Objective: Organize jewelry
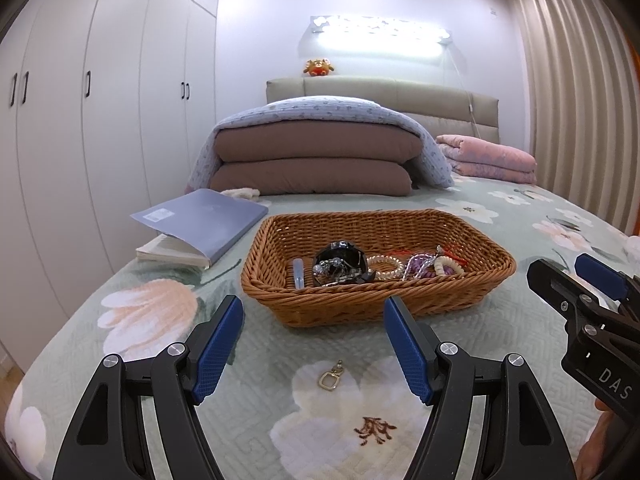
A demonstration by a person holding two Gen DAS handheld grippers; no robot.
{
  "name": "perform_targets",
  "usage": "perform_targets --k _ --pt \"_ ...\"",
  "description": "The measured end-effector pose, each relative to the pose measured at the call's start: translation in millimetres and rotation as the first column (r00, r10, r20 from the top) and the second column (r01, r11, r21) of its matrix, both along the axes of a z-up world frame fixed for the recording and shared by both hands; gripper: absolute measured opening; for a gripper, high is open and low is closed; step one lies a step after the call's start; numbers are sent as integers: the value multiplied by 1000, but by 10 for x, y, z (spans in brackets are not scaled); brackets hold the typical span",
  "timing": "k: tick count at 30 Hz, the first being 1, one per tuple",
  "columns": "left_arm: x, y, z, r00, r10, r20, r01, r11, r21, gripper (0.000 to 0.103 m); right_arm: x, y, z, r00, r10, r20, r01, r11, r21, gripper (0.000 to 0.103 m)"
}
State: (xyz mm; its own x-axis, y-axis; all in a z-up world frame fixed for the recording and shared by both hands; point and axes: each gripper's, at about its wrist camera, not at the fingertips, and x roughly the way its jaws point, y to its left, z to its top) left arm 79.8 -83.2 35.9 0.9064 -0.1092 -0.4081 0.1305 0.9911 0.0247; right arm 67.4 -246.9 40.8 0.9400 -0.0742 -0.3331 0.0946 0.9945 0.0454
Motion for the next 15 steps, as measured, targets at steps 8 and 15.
perform_targets --k 8,15 --pt "10 -4 -10 1000 1 -3 -1 1000 4 74 11 14 -20 1000 3 -10 -3 1000 -2 79" --pt "13 -8 -14 1000 4 0 -4 1000 11 74 14 15 -24 1000 4 -11 -4 1000 -3 79"
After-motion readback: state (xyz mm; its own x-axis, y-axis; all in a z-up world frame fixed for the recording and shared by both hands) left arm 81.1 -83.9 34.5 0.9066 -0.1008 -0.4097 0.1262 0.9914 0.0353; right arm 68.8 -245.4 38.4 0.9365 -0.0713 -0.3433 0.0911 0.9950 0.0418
